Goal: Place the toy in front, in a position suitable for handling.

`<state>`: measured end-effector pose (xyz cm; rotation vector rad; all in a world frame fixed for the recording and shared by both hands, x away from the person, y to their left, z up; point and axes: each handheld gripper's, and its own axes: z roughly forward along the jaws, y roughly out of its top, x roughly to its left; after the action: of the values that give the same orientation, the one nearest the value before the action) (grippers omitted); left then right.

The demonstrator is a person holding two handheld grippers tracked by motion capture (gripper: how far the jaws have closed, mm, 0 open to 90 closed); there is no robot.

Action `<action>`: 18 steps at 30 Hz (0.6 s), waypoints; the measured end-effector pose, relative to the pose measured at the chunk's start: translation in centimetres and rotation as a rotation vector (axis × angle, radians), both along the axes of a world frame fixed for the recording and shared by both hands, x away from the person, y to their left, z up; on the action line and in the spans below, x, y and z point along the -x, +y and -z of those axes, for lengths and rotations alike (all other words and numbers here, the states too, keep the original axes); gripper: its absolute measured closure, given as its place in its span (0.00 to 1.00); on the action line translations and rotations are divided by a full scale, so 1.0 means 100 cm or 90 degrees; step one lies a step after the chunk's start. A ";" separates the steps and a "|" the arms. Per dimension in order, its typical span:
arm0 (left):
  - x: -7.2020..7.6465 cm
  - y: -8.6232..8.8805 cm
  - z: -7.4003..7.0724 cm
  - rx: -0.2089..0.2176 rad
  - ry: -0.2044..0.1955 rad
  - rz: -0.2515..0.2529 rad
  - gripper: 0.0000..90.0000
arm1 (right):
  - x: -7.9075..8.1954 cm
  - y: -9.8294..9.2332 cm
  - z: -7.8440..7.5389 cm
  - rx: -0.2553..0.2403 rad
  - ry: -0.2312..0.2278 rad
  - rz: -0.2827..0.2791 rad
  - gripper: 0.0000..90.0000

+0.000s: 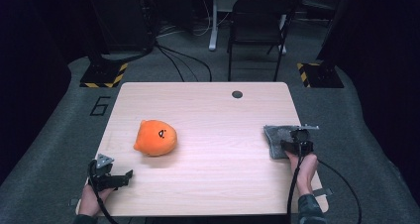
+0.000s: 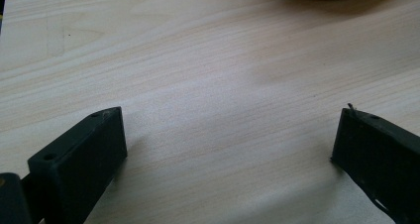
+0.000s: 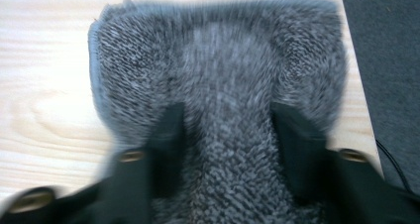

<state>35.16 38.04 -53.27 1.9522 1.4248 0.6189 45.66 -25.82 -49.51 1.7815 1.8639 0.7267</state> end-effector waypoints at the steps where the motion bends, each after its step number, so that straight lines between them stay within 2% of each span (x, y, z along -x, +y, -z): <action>1: 0.000 0.000 0.000 0.000 0.000 0.000 0.00 | 0.000 0.000 0.001 0.002 0.002 -0.004 0.38; 3: 0.000 0.000 0.000 0.000 0.000 0.000 0.00 | 0.002 0.000 -0.002 0.008 -0.005 -0.004 0.26; 5: 0.000 0.000 0.000 0.000 0.000 0.001 0.00 | 0.007 0.001 -0.008 0.007 -0.028 -0.009 0.17; 7: 0.000 0.000 0.000 0.001 0.000 0.000 0.00 | 0.011 0.003 -0.014 0.004 -0.038 -0.022 0.16; 10: 0.000 0.000 0.000 0.001 0.000 0.000 0.00 | 0.026 0.013 -0.024 0.019 -0.051 -0.069 0.10; 11: 0.000 0.000 0.000 0.001 0.000 0.000 0.00 | 0.034 0.016 -0.028 0.011 -0.054 -0.092 0.08; 13: 0.000 0.001 0.000 -0.001 0.003 0.009 0.00 | 0.045 0.019 -0.034 0.002 -0.057 -0.116 0.07; 15: 0.000 0.002 0.000 0.000 -0.001 0.015 0.00 | 0.058 0.022 -0.038 -0.022 -0.069 -0.142 0.07; 18: 0.000 0.003 -0.001 -0.003 0.007 0.023 0.00 | 0.076 0.028 -0.039 -0.002 -0.071 -0.168 0.07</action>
<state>35.16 38.33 -53.17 1.9836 1.3920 0.5973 38.10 -23.02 -45.57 1.4798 2.0435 0.9049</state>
